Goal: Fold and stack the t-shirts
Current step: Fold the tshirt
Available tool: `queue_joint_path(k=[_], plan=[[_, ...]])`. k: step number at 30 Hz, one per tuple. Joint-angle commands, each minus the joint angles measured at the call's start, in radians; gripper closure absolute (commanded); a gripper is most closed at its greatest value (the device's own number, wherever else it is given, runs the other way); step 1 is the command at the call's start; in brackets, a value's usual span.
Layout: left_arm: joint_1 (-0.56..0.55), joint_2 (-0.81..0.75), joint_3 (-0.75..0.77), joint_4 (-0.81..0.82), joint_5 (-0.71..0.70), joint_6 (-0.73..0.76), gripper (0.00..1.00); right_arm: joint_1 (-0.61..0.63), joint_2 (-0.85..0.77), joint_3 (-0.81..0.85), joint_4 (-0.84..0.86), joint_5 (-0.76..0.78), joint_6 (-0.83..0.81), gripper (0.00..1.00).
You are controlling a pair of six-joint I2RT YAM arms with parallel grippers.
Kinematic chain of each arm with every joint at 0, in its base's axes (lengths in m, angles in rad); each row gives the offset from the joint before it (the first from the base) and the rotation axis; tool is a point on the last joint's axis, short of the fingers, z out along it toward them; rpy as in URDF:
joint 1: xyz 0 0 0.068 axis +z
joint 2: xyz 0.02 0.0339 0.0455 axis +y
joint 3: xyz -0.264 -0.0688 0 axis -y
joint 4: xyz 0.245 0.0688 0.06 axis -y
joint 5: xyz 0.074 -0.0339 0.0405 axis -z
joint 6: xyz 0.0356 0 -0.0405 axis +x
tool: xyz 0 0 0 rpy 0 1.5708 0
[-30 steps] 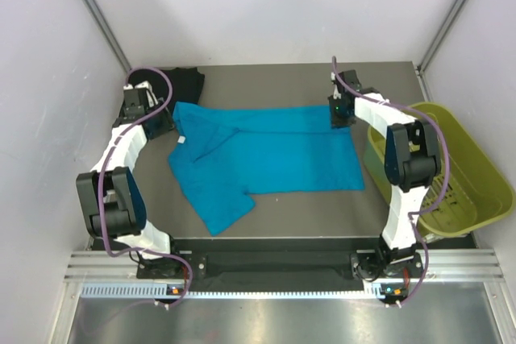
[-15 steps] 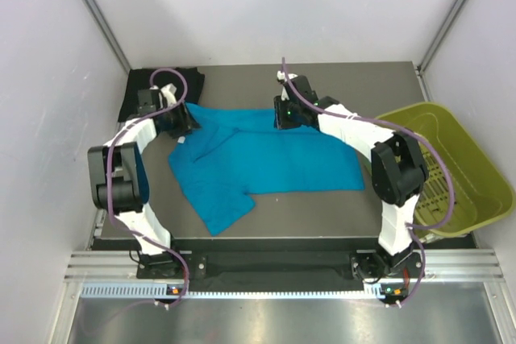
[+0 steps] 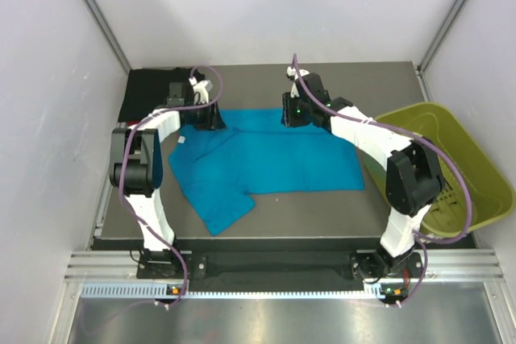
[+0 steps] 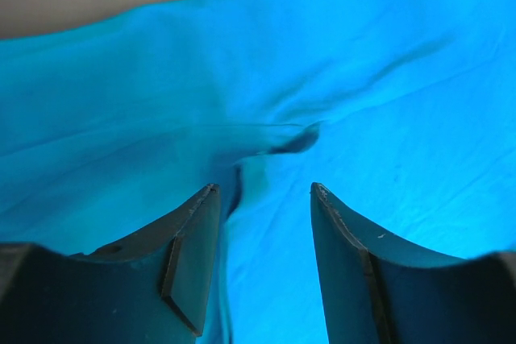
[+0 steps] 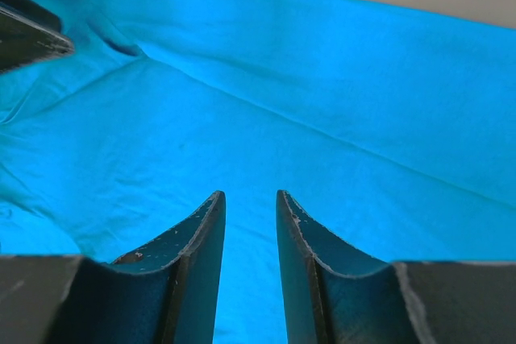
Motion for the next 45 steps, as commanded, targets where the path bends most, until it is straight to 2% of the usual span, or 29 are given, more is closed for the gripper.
queue_joint_path(k=[1,8,11,16,22,26,28,31,34,38,45], plan=[[-0.018,0.033,0.037,0.029,0.007,0.063,0.47,-0.012,-0.062,-0.007,0.040,0.002,-0.019,0.68],[-0.052,0.047,0.031,0.030,-0.017,0.101,0.49,-0.030,-0.088,-0.027,0.045,0.001,-0.020,0.67],[-0.053,0.052,0.034,0.027,0.000,0.099,0.55,-0.030,-0.099,-0.037,0.048,0.001,-0.020,0.67],[-0.087,-0.040,-0.026,0.003,0.015,0.109,0.57,-0.030,-0.110,-0.047,0.045,0.004,-0.022,0.67],[-0.102,-0.180,-0.159,-0.057,0.128,0.090,0.58,-0.030,-0.099,-0.031,0.031,0.007,-0.039,0.66],[-0.096,-0.235,-0.134,-0.130,0.044,0.093,0.53,-0.029,-0.057,0.005,0.001,-0.004,-0.033,0.66],[-0.084,-0.229,-0.088,-0.167,0.014,0.090,0.53,-0.024,-0.033,0.009,0.016,-0.031,-0.016,0.66],[-0.041,-0.217,-0.039,-0.204,-0.124,0.001,0.52,0.007,0.005,0.031,0.039,-0.039,0.018,0.66],[0.057,-0.227,-0.040,-0.200,-0.206,-0.074,0.52,0.057,0.080,0.103,0.024,-0.031,0.067,0.66],[0.184,-0.266,-0.126,-0.149,-0.189,-0.180,0.52,0.106,0.174,0.161,0.051,0.010,0.246,0.66],[0.217,-0.307,-0.244,-0.096,-0.218,-0.223,0.52,0.195,0.323,0.256,0.096,0.001,0.384,0.67]])
